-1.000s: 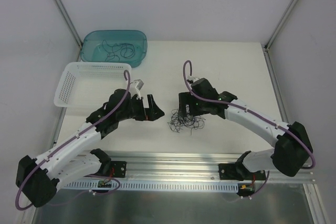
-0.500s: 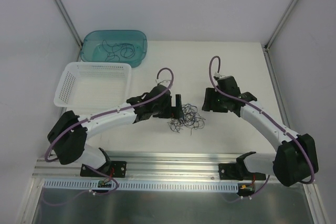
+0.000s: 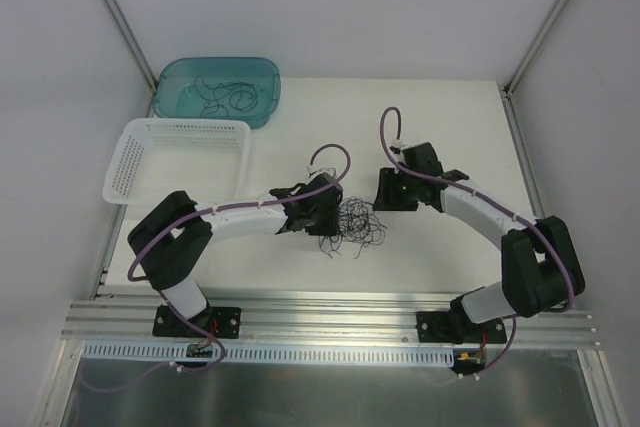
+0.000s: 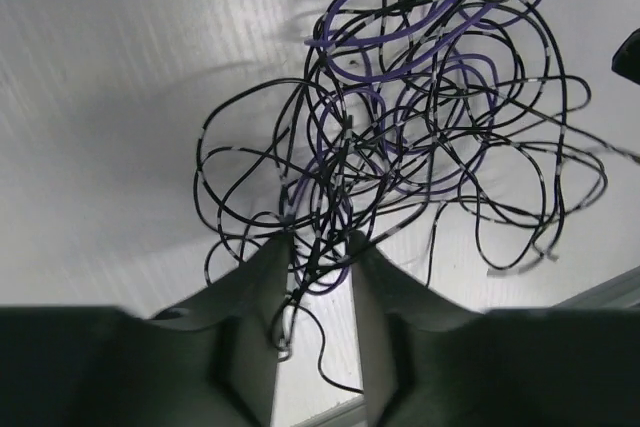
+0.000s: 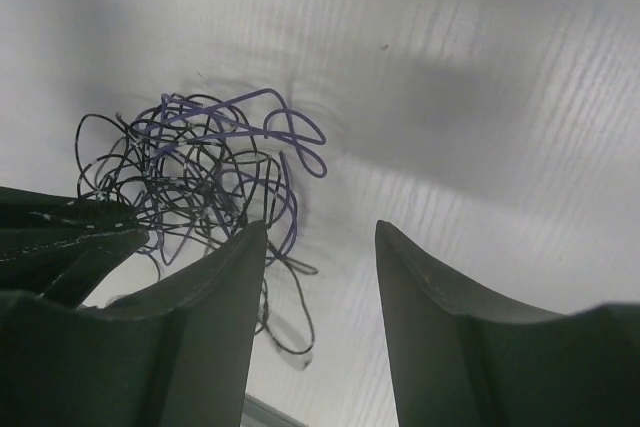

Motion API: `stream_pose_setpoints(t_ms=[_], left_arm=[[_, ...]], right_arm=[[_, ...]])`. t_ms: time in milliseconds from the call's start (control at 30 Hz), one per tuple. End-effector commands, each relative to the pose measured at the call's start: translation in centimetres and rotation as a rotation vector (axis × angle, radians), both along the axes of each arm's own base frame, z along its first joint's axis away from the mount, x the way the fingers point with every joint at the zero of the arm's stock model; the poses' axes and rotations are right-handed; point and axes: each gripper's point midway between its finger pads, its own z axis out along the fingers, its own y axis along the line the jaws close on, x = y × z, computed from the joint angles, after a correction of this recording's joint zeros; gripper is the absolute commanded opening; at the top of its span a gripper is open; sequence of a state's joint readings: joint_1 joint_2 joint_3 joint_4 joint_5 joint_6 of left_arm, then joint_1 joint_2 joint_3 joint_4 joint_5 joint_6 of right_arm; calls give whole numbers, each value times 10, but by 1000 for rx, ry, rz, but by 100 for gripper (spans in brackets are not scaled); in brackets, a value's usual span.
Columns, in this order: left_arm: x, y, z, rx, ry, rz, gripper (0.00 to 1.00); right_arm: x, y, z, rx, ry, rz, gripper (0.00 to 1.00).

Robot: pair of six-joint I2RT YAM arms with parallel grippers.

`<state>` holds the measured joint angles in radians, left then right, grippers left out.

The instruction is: Untangle the cables

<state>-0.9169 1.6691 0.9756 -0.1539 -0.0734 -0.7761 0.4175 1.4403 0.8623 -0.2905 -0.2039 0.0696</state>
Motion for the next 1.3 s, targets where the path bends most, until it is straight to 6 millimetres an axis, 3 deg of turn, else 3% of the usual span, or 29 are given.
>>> stream_pose_setpoints(t_ms=[0, 200, 567, 667, 700, 800, 933, 1100, 1200, 1267], left_arm=[[-7, 8, -10, 28, 11, 5, 21], [-11, 9, -17, 42, 27, -24, 6], [-12, 9, -14, 39, 22, -41, 2], [-12, 10, -14, 41, 19, -40, 1], [-12, 11, -12, 40, 14, -38, 1], [-10, 17, -12, 41, 12, -28, 0], [-6, 30, -9, 41, 6, -3, 0], [-1, 64, -6, 43, 2, 59, 0], [-1, 84, -4, 39, -3, 94, 0], [-1, 92, -3, 33, -3, 109, 0]], right_arm=[[11, 19, 3, 84, -24, 42, 51], [21, 32, -6, 124, -8, 52, 46], [27, 45, -23, 153, 26, 72, 39], [27, 45, -27, 152, 29, 70, 28], [27, 45, -26, 155, 24, 71, 19], [27, 41, -24, 145, 8, 65, 5], [29, 24, -13, 134, -12, 25, 1], [33, -28, 15, 48, -38, -101, 1], [34, -58, 48, 23, -67, -184, 1], [35, -77, 80, 23, -113, -234, 1]])
